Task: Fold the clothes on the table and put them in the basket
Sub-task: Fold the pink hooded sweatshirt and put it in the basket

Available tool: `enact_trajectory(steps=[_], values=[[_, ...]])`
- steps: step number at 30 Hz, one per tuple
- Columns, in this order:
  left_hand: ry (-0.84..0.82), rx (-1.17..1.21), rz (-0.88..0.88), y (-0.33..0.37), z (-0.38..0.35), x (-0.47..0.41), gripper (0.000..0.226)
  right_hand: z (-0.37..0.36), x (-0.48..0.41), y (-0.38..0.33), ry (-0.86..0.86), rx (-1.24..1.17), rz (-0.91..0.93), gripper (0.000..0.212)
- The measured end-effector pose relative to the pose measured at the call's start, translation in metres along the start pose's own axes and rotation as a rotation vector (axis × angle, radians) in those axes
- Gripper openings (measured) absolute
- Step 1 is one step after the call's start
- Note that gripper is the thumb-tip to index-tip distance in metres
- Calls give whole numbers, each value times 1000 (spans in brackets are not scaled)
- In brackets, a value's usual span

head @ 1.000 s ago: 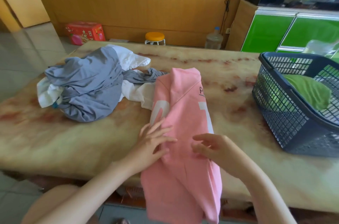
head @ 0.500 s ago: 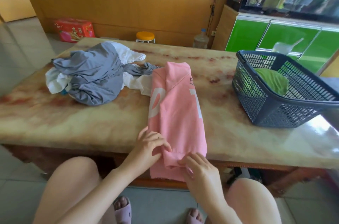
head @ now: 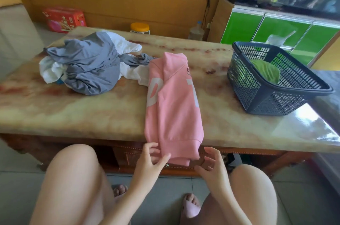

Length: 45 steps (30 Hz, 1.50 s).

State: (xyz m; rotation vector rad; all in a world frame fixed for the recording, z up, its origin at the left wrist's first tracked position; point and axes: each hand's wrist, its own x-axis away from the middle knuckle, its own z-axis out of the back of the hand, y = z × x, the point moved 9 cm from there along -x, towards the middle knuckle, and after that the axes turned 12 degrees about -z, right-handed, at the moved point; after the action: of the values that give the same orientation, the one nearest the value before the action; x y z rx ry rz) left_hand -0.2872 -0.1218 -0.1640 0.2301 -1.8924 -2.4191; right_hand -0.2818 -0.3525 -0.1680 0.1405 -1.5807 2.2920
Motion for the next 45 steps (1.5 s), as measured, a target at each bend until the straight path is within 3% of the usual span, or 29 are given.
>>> enact_trajectory(steps=[4,8,11,15,19,24,28,32,35,38,42,45], values=[[94,244,183,-16,-5,2,47,-16,3,7,54,-98,-13,44],[141,223,201,-22,-1,-2,38,-15,5,2,158,-153,15,27],[136,284,159,-20,2,-2,26,-1,12,1,265,-98,-1,20],[105,57,-46,-6,15,-1,25,10,31,-12,406,249,244,15],[94,-64,-80,-17,17,4,31,-7,11,5,269,363,109,6],[99,-11,-82,-24,23,0,31,-1,14,-4,257,277,162,32],[74,30,-90,-24,21,-1,34,-1,7,8,224,365,135,25],[143,-43,-65,-33,30,-5,69,2,-5,18,136,26,11,23],[65,40,-28,-47,26,-8,58,5,-12,15,66,-277,-77,17],[21,91,-29,-50,27,-11,49,0,-15,8,21,-322,-90,27],[23,170,-77,-36,27,-11,64,-9,-18,7,-21,-246,-68,42],[49,222,-106,-22,28,-4,58,-21,-20,4,-134,-269,-82,55]])
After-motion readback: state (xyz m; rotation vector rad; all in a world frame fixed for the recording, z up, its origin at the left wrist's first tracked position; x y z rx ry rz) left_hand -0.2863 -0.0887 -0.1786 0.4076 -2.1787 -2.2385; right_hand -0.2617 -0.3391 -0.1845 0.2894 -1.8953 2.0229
